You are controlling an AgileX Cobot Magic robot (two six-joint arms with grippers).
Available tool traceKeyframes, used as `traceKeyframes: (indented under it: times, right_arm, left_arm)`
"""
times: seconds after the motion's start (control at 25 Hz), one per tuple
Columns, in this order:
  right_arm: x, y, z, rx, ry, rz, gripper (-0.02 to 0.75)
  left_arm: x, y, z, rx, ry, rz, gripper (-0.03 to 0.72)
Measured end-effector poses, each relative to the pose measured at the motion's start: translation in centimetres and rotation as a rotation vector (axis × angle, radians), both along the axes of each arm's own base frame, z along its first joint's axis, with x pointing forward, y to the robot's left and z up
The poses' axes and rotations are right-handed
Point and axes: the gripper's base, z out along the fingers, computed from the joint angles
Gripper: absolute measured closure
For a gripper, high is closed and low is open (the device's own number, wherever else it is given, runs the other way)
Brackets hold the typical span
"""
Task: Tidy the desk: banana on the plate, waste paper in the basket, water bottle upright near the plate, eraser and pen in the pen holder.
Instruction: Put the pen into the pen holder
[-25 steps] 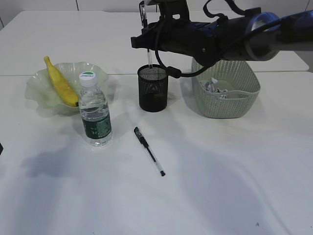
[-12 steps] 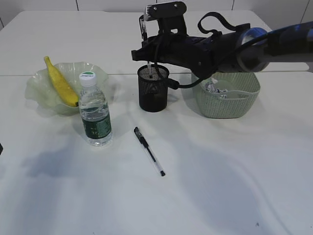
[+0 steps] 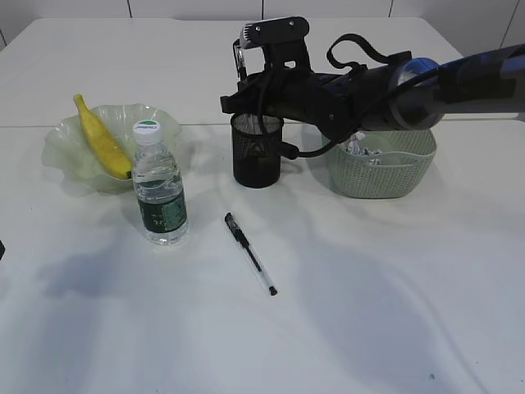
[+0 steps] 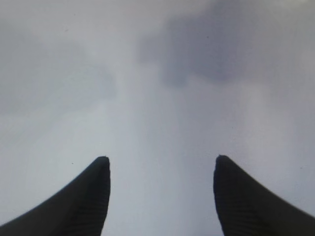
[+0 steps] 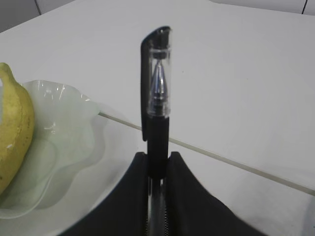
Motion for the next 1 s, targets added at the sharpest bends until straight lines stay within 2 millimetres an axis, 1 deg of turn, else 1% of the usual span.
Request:
traceKeyframes:
  times: [0.36, 0.6, 0.84, 0.92, 1.0]
  right_arm:
    - [0.0, 0.0, 0.0, 0.0, 0.0, 0.0, 0.592]
    - [0.0, 0.0, 0.0, 0.0, 0.0, 0.0, 0.559]
    - [0.0, -0.1, 0.0, 0.004, 0.016, -0.008, 0.548]
    - [-0.3, -0.3, 0.4, -0.012, 0.051, -0.018, 0.548]
    - [-0.7, -0.6, 1.6, -0.031, 0.092, -0.031, 0.547]
  left_arm:
    - [0.0, 0.0, 0.0, 0.0, 0.001, 0.0, 0.225]
    - [0.0, 0.0, 0.0, 0.0, 0.001, 0.0, 0.225]
    - [0.0, 0.0, 0.0, 0.0, 0.001, 0.0, 0.226]
    - [0.0, 0.0, 0.0, 0.0, 0.001, 0.0, 0.226]
    - [0.0, 0.0, 0.0, 0.0, 0.001, 0.0, 0.226]
